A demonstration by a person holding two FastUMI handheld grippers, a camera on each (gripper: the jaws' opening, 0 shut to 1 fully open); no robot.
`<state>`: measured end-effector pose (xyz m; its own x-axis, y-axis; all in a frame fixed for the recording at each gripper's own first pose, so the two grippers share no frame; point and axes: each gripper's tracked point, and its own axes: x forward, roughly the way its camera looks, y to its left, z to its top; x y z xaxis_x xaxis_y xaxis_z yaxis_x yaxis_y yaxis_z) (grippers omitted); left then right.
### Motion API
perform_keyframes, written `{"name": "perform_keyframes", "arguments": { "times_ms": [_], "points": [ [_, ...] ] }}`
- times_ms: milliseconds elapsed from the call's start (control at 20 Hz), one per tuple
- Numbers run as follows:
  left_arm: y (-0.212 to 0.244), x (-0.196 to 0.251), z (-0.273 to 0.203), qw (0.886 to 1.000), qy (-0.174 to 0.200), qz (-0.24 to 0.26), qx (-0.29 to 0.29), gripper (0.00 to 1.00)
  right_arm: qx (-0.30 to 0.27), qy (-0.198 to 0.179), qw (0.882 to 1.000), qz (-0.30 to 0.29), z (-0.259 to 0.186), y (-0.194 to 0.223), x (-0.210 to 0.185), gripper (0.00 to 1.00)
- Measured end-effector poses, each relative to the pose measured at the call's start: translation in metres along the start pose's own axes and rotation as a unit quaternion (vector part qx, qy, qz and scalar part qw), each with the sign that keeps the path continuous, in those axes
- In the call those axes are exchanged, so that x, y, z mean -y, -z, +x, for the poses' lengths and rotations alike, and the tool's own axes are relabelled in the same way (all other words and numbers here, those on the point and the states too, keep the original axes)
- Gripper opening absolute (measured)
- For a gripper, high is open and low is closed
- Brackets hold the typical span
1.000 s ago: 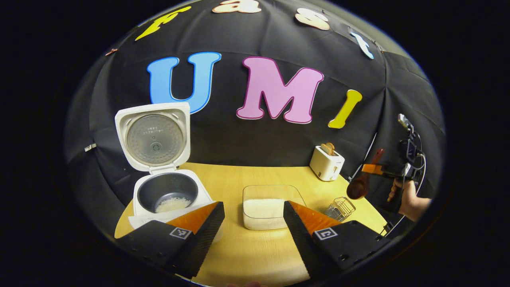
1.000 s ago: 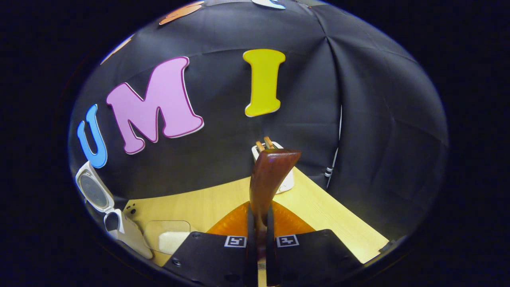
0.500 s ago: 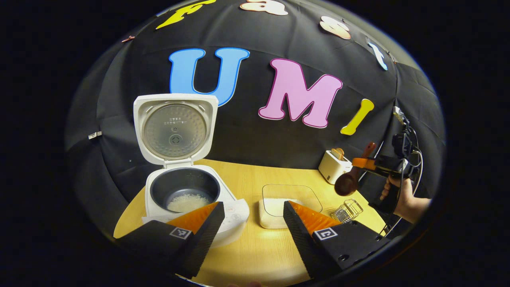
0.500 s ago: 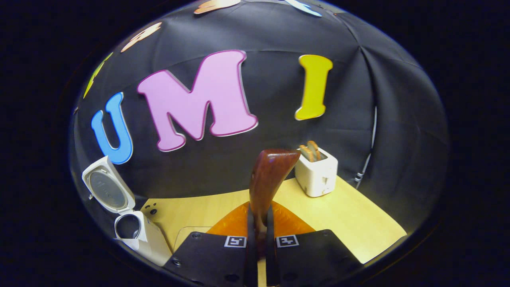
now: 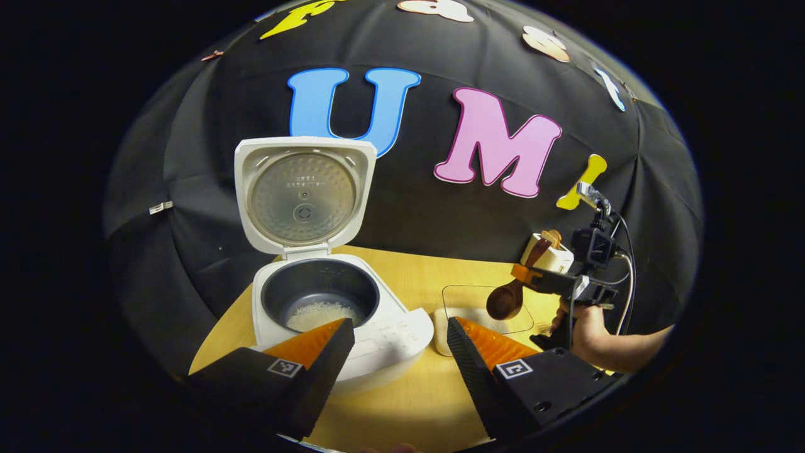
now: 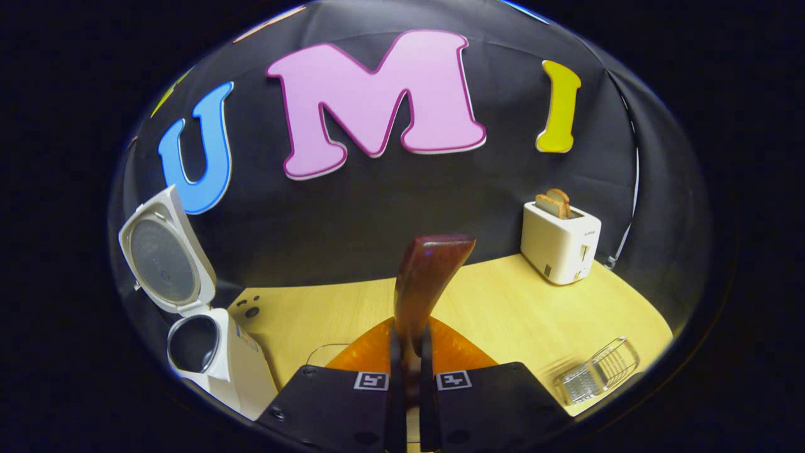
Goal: Close the left gripper, press the button to open the rice cooker; take a wooden spoon from the chopstick holder with the right hand, scoop a spoonful of rice and pour it into the rice cooker, then put the wooden spoon back into the chopstick holder.
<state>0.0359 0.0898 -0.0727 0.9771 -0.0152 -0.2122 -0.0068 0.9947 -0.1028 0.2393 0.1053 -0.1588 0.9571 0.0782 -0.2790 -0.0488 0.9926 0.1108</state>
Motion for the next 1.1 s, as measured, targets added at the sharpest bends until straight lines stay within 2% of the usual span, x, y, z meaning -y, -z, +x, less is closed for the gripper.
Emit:
{"name": "perform_keyframes", "arguments": {
  "times_ms": [250, 300, 350, 650, 700, 750, 1100],
  "points": [
    [0.012, -0.009, 0.007, 1.0, 0.007, 0.011, -0.017, 0.96, -0.023, 0.022, 0.999, 0.008, 0.024, 0.042, 0.0, 0.12],
    [0.013, -0.012, 0.009, 1.0, 0.007, 0.015, -0.019, 0.92, -0.03, 0.02, 0.999, 0.012, 0.026, 0.049, -0.004, 0.12],
    [0.013, -0.014, 0.011, 1.0, 0.006, 0.016, -0.021, 0.96, -0.034, 0.021, 0.999, 0.015, 0.028, 0.054, -0.008, 0.12],
    [0.006, -0.019, 0.02, 1.0, 0.007, 0.006, -0.015, 0.96, -0.062, -0.007, 0.997, 0.048, 0.022, 0.067, -0.043, 0.12],
    [0.006, -0.019, 0.021, 1.0, 0.008, 0.006, -0.014, 0.92, -0.067, -0.011, 0.996, 0.052, 0.022, 0.068, -0.048, 0.12],
    [0.004, -0.019, 0.023, 1.0, 0.008, 0.006, -0.014, 0.95, -0.073, -0.015, 0.996, 0.057, 0.019, 0.07, -0.051, 0.12],
    [0.0, -0.017, 0.022, 1.0, 0.006, -0.001, -0.005, 0.96, -0.11, -0.036, 0.987, 0.11, 0.0, 0.073, -0.074, 0.12]
  ]
}}
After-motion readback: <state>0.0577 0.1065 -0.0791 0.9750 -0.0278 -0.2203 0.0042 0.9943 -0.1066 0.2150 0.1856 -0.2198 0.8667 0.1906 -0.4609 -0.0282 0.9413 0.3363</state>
